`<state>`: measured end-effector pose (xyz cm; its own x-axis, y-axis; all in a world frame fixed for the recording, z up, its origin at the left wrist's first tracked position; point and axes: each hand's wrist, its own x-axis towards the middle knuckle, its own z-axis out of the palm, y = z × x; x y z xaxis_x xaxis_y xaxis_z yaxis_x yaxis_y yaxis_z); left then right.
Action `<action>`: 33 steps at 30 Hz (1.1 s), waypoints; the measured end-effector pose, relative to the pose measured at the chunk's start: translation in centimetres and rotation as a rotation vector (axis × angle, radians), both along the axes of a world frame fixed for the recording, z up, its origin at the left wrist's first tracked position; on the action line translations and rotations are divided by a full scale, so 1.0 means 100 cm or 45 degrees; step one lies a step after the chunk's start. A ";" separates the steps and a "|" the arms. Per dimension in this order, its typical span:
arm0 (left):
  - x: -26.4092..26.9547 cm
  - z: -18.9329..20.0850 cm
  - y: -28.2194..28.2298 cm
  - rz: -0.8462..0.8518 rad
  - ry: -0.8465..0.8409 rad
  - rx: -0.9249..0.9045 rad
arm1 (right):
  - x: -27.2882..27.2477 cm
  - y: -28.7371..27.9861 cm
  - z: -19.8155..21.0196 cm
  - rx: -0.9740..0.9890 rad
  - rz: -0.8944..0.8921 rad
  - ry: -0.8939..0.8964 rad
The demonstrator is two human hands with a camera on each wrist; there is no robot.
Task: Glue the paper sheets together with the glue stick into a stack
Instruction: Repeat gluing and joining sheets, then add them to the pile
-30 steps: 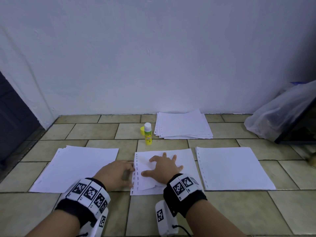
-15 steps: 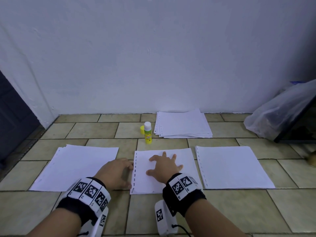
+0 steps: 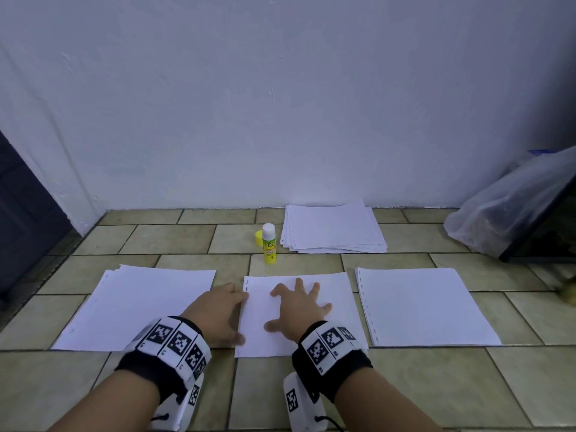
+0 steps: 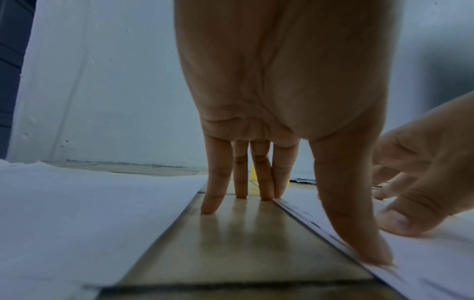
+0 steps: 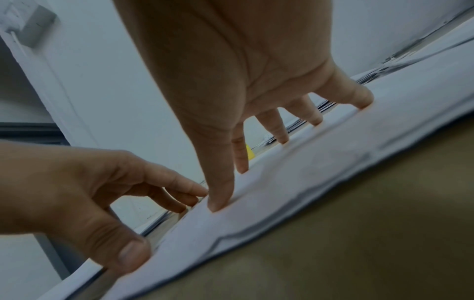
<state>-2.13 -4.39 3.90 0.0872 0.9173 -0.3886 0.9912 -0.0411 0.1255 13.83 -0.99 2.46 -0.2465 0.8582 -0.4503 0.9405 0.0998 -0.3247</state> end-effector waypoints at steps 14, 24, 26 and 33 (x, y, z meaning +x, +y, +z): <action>-0.006 0.002 0.000 0.009 -0.101 -0.014 | -0.005 -0.004 0.003 0.034 0.057 -0.050; 0.016 0.002 0.007 0.016 0.121 0.042 | -0.012 -0.005 0.001 0.249 0.402 -0.015; 0.019 0.003 0.009 0.047 0.150 0.022 | -0.013 -0.004 0.004 0.217 0.525 -0.068; 0.018 0.005 0.009 0.049 0.154 -0.006 | 0.040 0.027 0.021 0.088 0.304 -0.141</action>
<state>-0.31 -3.49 4.40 0.0046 0.9171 -0.3987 1.0000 -0.0027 0.0053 17.87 1.71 4.54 -0.3981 0.8115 -0.4278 0.9171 0.3413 -0.2060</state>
